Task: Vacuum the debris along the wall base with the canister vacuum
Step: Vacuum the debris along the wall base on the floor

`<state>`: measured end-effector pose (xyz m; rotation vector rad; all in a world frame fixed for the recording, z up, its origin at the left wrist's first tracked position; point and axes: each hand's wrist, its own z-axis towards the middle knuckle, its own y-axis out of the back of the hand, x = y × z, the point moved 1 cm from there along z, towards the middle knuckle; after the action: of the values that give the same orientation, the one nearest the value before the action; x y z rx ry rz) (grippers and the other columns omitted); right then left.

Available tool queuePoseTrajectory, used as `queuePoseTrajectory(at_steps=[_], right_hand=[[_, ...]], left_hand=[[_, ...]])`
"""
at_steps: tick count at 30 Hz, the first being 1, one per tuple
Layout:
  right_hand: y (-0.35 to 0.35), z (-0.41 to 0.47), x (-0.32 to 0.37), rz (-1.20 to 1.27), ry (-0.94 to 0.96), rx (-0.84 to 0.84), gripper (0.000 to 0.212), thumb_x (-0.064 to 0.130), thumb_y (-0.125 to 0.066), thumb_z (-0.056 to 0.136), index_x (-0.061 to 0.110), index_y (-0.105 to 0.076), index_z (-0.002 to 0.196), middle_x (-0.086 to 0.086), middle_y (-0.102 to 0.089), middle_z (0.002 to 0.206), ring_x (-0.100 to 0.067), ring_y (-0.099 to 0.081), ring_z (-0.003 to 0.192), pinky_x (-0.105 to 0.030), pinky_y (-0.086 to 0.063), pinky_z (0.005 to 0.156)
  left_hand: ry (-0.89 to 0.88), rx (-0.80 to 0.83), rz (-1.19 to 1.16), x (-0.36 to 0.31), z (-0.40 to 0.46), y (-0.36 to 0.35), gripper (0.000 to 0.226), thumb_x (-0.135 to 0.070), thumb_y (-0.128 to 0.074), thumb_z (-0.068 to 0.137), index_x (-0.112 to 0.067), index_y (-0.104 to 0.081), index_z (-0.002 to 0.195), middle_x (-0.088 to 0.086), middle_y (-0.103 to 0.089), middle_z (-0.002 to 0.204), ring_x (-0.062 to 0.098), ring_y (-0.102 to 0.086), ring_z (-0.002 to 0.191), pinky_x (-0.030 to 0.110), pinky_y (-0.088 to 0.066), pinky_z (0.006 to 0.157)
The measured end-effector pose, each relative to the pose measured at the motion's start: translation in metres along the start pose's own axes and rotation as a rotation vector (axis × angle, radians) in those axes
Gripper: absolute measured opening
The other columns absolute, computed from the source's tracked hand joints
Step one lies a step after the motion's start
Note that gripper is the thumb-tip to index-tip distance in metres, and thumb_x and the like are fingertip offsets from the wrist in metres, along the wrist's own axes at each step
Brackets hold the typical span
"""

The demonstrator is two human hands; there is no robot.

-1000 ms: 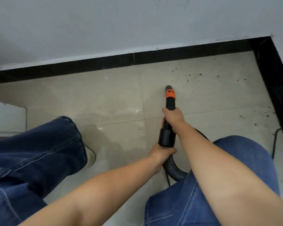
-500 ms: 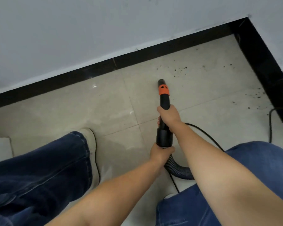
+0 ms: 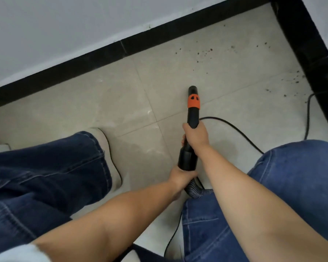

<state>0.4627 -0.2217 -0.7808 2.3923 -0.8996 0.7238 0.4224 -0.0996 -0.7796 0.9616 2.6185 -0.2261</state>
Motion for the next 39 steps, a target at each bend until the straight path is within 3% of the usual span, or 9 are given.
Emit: queuePoseTrajectory(at_steps=[6, 10, 16, 21, 23, 26, 30, 36, 39], right_hand=[[0.012, -0.002, -0.009, -0.038, -0.01, -0.009, 0.017, 0.018, -0.055, 0.08, 0.009, -0.051, 0.093, -0.013, -0.058, 0.061, -0.021, -0.054, 0.038, -0.027, -0.047, 0.045], [0.026, 0.01, 0.007, 0.049, -0.013, -0.064, 0.007, 0.016, -0.056, 0.084, 0.013, -0.049, 0.086, -0.01, -0.056, 0.059, -0.023, -0.052, 0.043, -0.028, -0.046, 0.048], [0.003, 0.01, 0.019, -0.107, 0.006, 0.096, 0.019, 0.018, -0.057, 0.085, 0.011, -0.047, 0.1, -0.012, -0.057, 0.075, -0.021, -0.053, 0.046, -0.021, -0.042, 0.04], [0.034, 0.031, 0.027, -0.008, -0.017, -0.077, 0.018, 0.023, -0.058, 0.08, 0.013, -0.051, 0.093, -0.013, -0.059, 0.07, -0.027, -0.057, 0.055, -0.041, -0.056, 0.063], [0.043, 0.041, 0.041, 0.041, -0.018, -0.092, 0.011, 0.02, -0.057, 0.082, 0.016, -0.048, 0.086, -0.012, -0.057, 0.067, -0.026, -0.055, 0.051, -0.037, -0.055, 0.056], [0.033, 0.048, 0.061, 0.001, -0.001, -0.022, 0.01, 0.015, -0.056, 0.086, 0.012, -0.048, 0.09, -0.011, -0.055, 0.064, -0.022, -0.051, 0.044, -0.027, -0.047, 0.043], [0.014, 0.047, 0.066, -0.073, 0.002, 0.093, 0.011, 0.017, -0.056, 0.086, 0.014, -0.047, 0.09, -0.011, -0.055, 0.064, -0.022, -0.052, 0.046, -0.03, -0.047, 0.047], [0.037, 0.06, 0.073, 0.039, -0.02, 0.005, 0.012, 0.015, -0.056, 0.088, 0.011, -0.047, 0.094, -0.012, -0.053, 0.065, -0.023, -0.05, 0.047, -0.031, -0.048, 0.049], [0.031, 0.065, 0.084, -0.022, -0.007, 0.07, 0.012, 0.017, -0.057, 0.088, 0.013, -0.047, 0.093, -0.012, -0.054, 0.066, -0.023, -0.052, 0.049, -0.033, -0.05, 0.051]], left_hand=[[0.023, -0.013, -0.045, 0.011, -0.007, -0.016, 0.04, -0.004, -0.073, 0.078, -0.006, -0.063, 0.116, 0.015, -0.068, 0.109, 0.018, -0.062, 0.089, 0.02, -0.05, 0.067], [-0.016, 0.014, 0.02, -0.01, 0.002, -0.022, 0.039, -0.004, -0.069, 0.079, -0.009, -0.061, 0.116, 0.01, -0.067, 0.103, 0.016, -0.06, 0.084, 0.02, -0.049, 0.067], [0.053, -0.084, -0.111, -0.008, 0.003, -0.027, 0.036, -0.01, -0.074, 0.077, -0.01, -0.064, 0.112, 0.012, -0.069, 0.106, 0.024, -0.065, 0.099, 0.033, -0.054, 0.084], [0.014, -0.017, 0.065, -0.034, 0.017, -0.034, 0.044, -0.008, -0.072, 0.078, -0.007, -0.061, 0.121, 0.013, -0.067, 0.112, 0.024, -0.062, 0.101, 0.03, -0.052, 0.088], [-0.009, 0.009, 0.09, -0.051, 0.022, -0.04, 0.046, -0.007, -0.071, 0.078, -0.008, -0.059, 0.122, 0.014, -0.066, 0.112, 0.025, -0.061, 0.101, 0.033, -0.052, 0.09], [-0.021, -0.027, 0.0, -0.063, 0.027, -0.044, 0.044, -0.009, -0.072, 0.076, -0.011, -0.06, 0.118, 0.008, -0.067, 0.107, 0.022, -0.062, 0.098, 0.033, -0.052, 0.089], [0.015, -0.077, -0.129, -0.058, 0.029, -0.044, 0.046, -0.014, -0.076, 0.074, -0.015, -0.063, 0.118, 0.004, -0.07, 0.103, 0.02, -0.065, 0.094, 0.035, -0.054, 0.088], [-0.038, -0.006, -0.071, -0.075, 0.036, -0.052, 0.039, -0.008, -0.07, 0.079, -0.017, -0.058, 0.115, -0.004, -0.062, 0.089, 0.006, -0.055, 0.077, 0.019, -0.046, 0.065], [-0.043, -0.024, -0.122, -0.084, 0.038, -0.055, 0.037, -0.007, -0.071, 0.077, -0.018, -0.06, 0.111, 0.001, -0.066, 0.095, 0.012, -0.06, 0.082, 0.024, -0.049, 0.073]])
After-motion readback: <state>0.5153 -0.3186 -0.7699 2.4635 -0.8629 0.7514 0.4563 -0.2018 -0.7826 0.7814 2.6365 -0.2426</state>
